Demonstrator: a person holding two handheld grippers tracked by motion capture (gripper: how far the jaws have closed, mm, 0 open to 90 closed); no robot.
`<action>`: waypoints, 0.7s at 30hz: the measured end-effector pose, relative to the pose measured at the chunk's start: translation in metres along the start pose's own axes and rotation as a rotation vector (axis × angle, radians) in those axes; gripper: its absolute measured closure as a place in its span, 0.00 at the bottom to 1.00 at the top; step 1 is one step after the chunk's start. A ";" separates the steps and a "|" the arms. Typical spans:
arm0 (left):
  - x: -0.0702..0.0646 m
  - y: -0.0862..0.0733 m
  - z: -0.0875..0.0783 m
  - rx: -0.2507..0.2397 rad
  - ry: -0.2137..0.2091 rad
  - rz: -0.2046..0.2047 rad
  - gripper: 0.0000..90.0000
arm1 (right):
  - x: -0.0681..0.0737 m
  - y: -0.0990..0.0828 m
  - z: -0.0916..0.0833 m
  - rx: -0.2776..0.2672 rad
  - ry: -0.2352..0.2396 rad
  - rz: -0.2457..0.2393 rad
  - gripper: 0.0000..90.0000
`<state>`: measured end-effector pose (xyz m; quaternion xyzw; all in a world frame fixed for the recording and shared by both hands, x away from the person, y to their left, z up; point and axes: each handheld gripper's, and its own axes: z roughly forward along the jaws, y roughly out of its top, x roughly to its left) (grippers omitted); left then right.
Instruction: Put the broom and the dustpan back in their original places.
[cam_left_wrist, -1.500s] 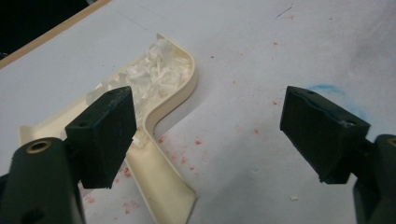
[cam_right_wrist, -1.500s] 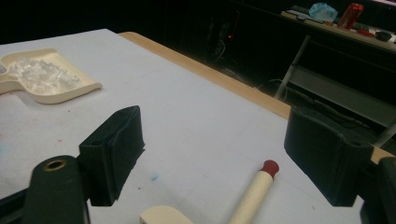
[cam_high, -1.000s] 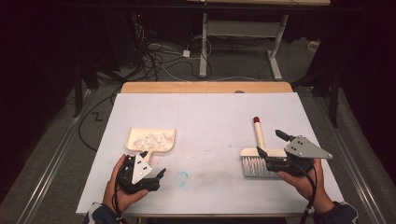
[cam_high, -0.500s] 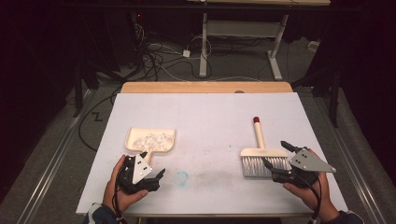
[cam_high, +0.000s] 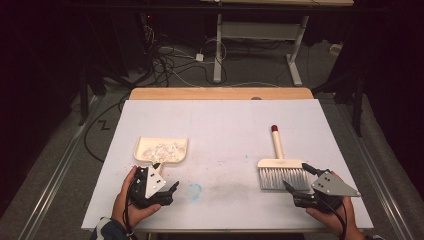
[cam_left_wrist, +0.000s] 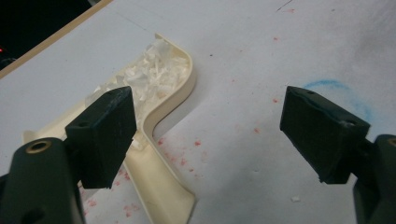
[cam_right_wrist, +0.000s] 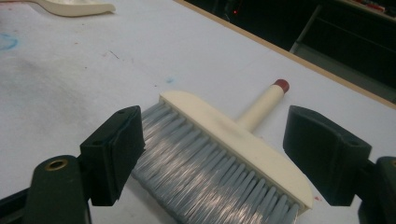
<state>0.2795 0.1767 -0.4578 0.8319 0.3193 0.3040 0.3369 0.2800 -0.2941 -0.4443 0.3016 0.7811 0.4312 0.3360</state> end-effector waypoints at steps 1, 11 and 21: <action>0.000 0.000 0.000 -0.001 -0.003 0.001 0.19 | 0.000 0.001 -0.001 -0.005 -0.002 -0.001 0.24; 0.001 0.000 0.002 0.000 -0.005 0.004 0.19 | 0.002 0.002 -0.003 -0.010 -0.012 0.007 0.24; 0.000 0.002 0.005 0.010 -0.010 0.007 0.19 | 0.000 0.001 -0.006 -0.024 -0.031 0.010 0.25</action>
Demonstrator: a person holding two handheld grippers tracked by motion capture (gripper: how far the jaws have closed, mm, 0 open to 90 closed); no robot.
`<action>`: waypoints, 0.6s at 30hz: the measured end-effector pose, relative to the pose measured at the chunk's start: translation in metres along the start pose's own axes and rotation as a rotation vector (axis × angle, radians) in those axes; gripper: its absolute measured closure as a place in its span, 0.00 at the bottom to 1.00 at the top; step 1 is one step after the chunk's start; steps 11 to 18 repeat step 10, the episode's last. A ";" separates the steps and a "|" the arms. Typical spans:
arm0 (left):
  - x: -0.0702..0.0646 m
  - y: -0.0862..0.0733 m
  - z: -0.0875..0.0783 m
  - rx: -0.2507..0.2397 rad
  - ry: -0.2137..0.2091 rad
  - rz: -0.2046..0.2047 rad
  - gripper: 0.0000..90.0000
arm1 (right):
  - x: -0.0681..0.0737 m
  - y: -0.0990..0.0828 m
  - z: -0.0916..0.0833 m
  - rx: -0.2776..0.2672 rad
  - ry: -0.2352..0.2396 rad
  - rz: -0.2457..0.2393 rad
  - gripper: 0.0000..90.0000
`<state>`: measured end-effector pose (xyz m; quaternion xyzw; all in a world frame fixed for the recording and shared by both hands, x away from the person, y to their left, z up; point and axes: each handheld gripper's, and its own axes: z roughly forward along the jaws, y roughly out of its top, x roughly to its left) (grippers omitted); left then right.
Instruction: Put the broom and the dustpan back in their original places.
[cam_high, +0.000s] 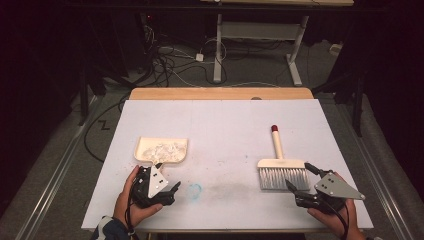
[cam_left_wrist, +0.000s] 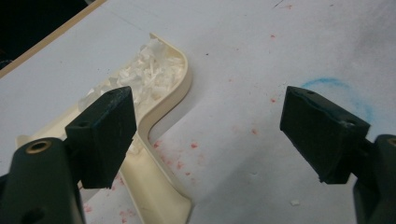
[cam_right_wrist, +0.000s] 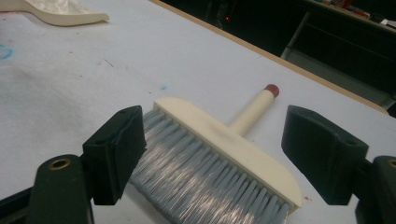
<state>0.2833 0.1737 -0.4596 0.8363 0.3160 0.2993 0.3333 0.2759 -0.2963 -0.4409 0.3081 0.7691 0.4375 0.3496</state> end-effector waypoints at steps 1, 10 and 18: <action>0.000 0.000 0.000 0.002 -0.001 -0.002 0.19 | 0.000 0.000 0.000 0.000 0.001 0.000 0.25; 0.000 0.003 0.005 0.007 -0.012 0.008 0.19 | -0.002 0.000 -0.001 0.001 -0.003 0.005 0.25; 0.000 0.003 0.005 0.007 -0.012 0.008 0.19 | -0.002 0.000 -0.001 0.001 -0.003 0.005 0.25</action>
